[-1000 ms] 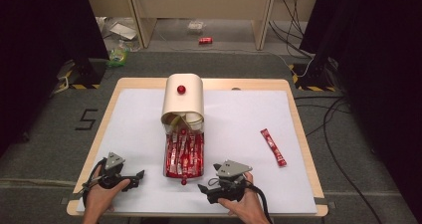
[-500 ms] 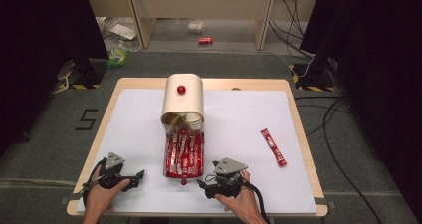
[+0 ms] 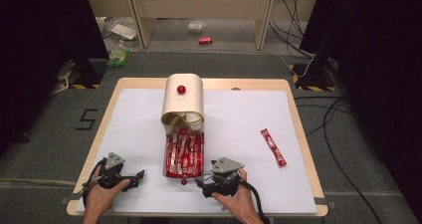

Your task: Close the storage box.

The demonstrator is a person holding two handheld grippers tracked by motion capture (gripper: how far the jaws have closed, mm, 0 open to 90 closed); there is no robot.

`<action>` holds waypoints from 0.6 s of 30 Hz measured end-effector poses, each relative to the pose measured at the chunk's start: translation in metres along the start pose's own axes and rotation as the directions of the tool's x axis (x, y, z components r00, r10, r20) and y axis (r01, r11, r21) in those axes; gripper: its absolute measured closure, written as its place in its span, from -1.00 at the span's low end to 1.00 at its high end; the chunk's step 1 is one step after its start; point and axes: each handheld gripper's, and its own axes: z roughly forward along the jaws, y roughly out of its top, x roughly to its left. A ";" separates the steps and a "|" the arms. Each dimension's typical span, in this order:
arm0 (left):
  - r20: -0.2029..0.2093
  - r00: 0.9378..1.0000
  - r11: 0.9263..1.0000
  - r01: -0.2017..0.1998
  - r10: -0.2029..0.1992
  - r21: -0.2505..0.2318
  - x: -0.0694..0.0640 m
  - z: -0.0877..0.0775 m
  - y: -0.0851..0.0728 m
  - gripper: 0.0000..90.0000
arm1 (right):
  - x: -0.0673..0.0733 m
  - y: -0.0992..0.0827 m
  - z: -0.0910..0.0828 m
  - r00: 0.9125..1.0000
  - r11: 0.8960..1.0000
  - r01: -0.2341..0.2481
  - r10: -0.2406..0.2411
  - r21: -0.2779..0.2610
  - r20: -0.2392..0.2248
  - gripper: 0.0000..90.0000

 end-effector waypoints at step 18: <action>0.000 1.000 1.000 0.000 0.000 -0.001 0.000 0.000 0.000 -0.84 | -0.003 0.005 0.007 1.000 1.000 -0.010 0.010 -0.024 0.011 -0.62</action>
